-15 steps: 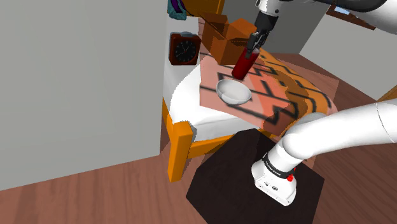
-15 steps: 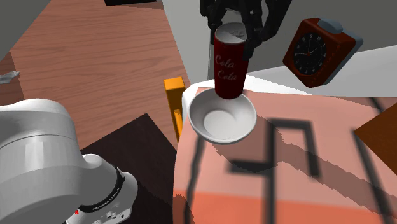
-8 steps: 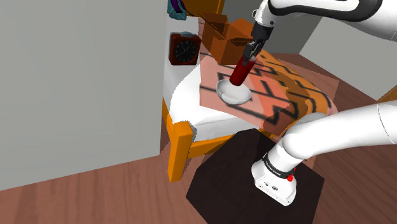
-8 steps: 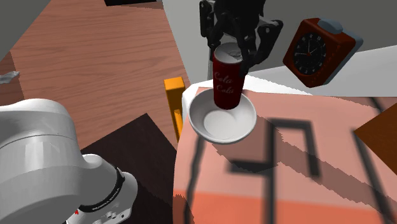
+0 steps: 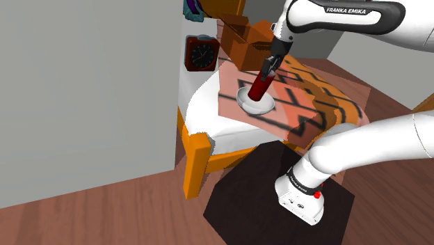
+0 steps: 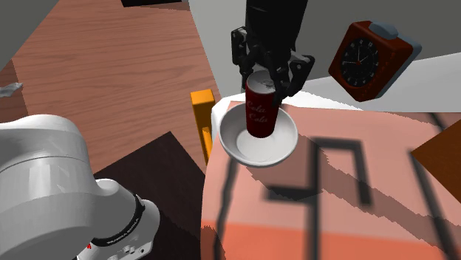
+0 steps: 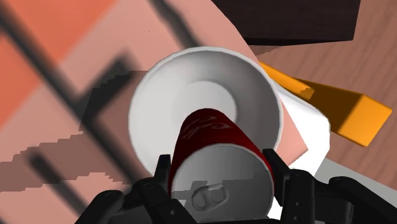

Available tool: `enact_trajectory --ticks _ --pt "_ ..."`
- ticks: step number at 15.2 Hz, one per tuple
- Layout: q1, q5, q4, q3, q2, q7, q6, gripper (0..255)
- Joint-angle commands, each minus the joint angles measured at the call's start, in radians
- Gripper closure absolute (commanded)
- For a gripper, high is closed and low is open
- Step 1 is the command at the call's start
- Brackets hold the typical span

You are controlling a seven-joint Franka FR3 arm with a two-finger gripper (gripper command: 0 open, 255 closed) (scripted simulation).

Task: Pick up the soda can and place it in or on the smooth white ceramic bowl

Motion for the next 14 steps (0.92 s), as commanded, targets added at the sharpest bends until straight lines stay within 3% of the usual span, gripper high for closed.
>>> enact_trajectory --ticks 1,8,9,14 --pt "-0.001 -0.001 -0.017 -0.002 -0.001 -0.001 0.017 255" --pt "-0.001 -0.001 -0.017 -0.002 0.000 -0.001 0.017 255" --pt "-0.001 -0.001 -0.017 -0.002 -0.001 -0.001 0.017 0" --pt "-0.001 -0.001 -0.017 -0.002 -0.001 -0.001 0.017 0"
